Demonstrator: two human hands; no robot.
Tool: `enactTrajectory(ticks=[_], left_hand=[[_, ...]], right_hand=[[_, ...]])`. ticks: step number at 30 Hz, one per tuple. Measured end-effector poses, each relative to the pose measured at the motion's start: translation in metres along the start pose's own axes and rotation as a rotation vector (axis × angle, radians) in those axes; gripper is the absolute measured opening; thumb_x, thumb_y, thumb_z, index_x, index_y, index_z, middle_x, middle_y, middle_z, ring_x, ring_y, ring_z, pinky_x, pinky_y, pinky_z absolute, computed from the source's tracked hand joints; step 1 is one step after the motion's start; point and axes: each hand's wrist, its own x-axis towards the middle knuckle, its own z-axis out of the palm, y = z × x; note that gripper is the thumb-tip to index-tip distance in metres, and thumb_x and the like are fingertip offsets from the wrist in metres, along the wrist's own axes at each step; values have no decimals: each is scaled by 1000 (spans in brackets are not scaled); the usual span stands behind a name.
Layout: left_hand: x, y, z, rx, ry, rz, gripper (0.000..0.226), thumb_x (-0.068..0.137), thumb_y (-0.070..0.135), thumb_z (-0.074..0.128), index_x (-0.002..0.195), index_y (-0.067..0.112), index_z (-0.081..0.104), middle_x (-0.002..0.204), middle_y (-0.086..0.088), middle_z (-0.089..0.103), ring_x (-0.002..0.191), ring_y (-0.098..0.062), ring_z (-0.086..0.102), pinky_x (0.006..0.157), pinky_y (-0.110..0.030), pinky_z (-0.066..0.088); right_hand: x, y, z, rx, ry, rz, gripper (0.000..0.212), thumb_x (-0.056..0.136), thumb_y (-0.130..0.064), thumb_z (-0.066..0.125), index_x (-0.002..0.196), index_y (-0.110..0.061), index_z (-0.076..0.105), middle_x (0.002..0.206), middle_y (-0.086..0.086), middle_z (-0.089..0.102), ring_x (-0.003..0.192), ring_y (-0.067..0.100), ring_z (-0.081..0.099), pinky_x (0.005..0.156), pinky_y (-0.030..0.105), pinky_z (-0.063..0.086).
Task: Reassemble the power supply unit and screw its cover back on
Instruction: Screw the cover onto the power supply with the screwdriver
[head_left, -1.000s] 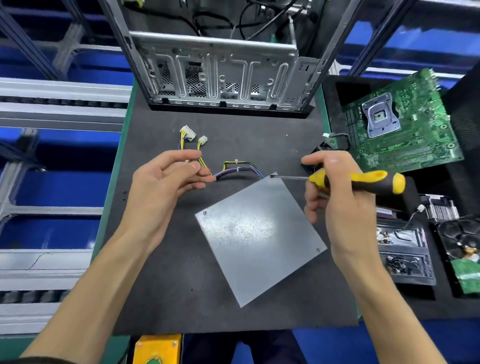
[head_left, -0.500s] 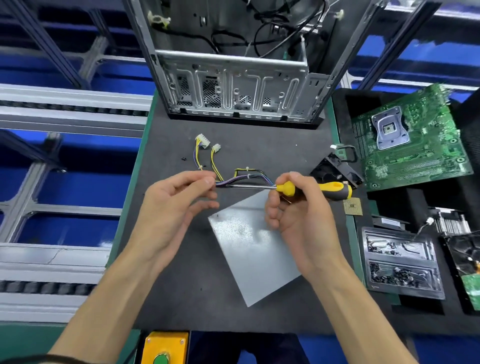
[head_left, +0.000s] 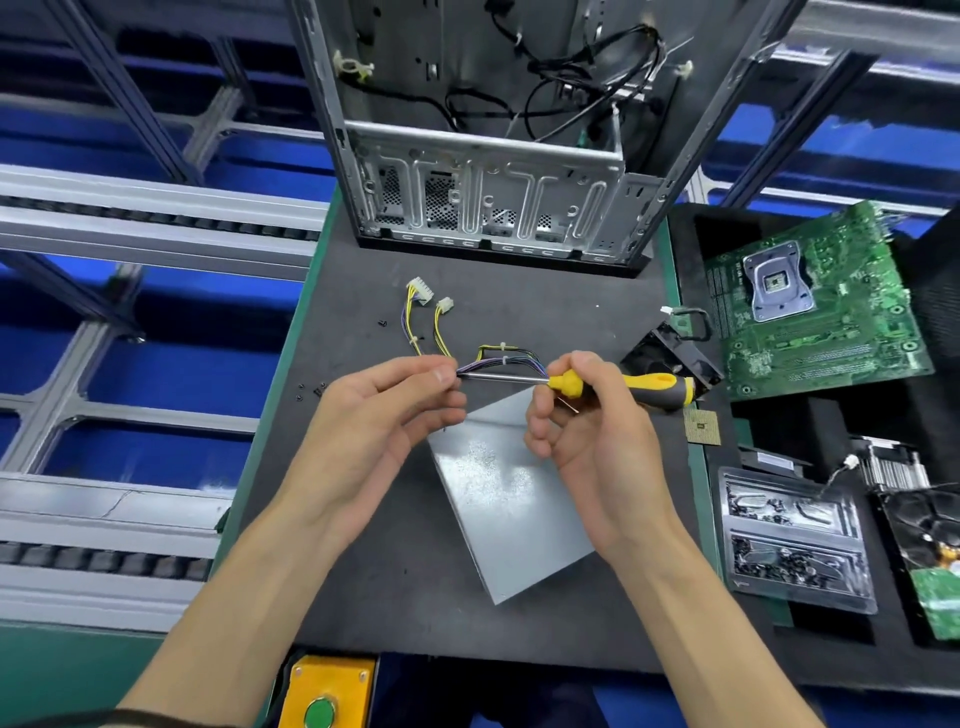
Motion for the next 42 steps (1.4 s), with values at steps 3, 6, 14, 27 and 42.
enactTrajectory(ticks=[3, 6, 14, 27, 42], left_hand=[[1, -2, 3, -12, 20, -2, 19, 74, 19, 79, 90, 10, 82, 83, -6, 73, 78, -16, 71, 72, -22, 57], [2, -4, 7, -40, 18, -26, 19, 75, 18, 78, 92, 10, 82, 83, -5, 73, 78, -16, 71, 72, -22, 58], [4, -3, 14, -25, -3, -45, 23, 73, 13, 77, 94, 6, 82, 88, -14, 75, 84, -23, 75, 76, -24, 59], [14, -17, 39, 440, 13, 170, 9, 94, 8, 68, 88, 10, 74, 79, -3, 75, 71, -16, 70, 64, -22, 55], [28, -63, 68, 1362, -90, 607, 11, 105, 16, 49, 103, 6, 53, 116, -6, 51, 80, -36, 58, 66, -52, 49]], right_hand=[[-2, -1, -2, -2, 0, -7, 30, 101, -19, 52, 74, -17, 66, 63, 9, 53, 53, 19, 50, 47, 26, 42], [-3, -2, -4, 6, 12, -17, 31, 101, -18, 52, 74, -16, 67, 64, 10, 54, 53, 20, 49, 47, 27, 43], [-6, -3, -12, 0, 30, -78, 22, 103, -16, 53, 85, -7, 62, 67, 12, 56, 57, 23, 51, 52, 30, 47], [-6, -2, -19, -100, 139, -252, 21, 94, -27, 55, 76, -19, 63, 65, 9, 56, 55, 22, 51, 51, 29, 46], [-16, 43, -71, -556, 359, -809, 25, 99, -25, 46, 87, -45, 57, 71, -20, 58, 58, 9, 55, 53, 27, 42]])
